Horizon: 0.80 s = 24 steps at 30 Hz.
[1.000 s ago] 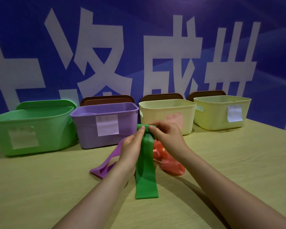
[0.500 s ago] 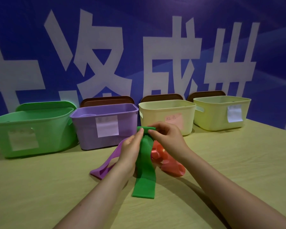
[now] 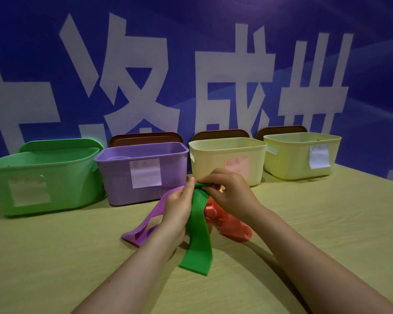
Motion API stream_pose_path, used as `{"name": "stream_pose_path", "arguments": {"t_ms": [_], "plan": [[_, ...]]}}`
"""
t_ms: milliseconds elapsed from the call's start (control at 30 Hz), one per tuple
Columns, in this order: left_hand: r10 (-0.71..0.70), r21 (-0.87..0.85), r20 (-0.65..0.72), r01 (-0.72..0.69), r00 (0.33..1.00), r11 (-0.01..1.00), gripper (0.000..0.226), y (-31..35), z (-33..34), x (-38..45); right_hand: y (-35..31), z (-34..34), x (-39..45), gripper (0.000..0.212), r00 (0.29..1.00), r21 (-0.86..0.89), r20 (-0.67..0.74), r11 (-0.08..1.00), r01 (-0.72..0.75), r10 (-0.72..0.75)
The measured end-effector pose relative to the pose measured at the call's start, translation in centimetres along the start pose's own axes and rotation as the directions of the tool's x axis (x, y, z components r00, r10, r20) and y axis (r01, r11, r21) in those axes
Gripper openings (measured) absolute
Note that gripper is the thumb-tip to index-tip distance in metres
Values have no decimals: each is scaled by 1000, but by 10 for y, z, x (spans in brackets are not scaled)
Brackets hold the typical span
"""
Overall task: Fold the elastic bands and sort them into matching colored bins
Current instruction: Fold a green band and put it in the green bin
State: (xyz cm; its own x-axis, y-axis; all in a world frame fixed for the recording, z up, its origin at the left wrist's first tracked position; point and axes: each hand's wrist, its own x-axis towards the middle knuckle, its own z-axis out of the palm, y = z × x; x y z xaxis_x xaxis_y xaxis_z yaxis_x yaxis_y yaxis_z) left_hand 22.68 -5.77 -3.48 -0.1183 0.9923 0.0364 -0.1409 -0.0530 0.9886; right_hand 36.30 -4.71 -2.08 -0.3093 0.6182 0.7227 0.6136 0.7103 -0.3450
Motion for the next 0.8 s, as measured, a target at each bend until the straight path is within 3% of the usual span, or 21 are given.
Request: {"name": "stream_pose_path", "arguments": {"t_ms": [100, 167, 467, 633, 800], "plan": [[-18, 12, -5, 18, 1000, 1000, 31, -3, -2, 0, 0, 0, 1, 26, 996, -65, 82, 997, 38, -33], [-35, 15, 2, 35, 999, 999, 32, -3, -2, -1, 0, -1, 0, 25, 994, -20, 110, 1000, 13, -11], [60, -74, 23, -58, 998, 996, 20, 0, -3, 3, -4, 5, 2, 30, 944, 358, 160, 874, -328, 288], [114, -11, 44, -113, 993, 993, 20, 2, -1, 0, -4, 11, -1, 21, 919, 430, 188, 812, -394, 346], [275, 211, 48, -279, 960, 937, 21, -1, -2, 0, -1, 14, -1, 19, 925, 413, 101, 830, -375, 367]]}}
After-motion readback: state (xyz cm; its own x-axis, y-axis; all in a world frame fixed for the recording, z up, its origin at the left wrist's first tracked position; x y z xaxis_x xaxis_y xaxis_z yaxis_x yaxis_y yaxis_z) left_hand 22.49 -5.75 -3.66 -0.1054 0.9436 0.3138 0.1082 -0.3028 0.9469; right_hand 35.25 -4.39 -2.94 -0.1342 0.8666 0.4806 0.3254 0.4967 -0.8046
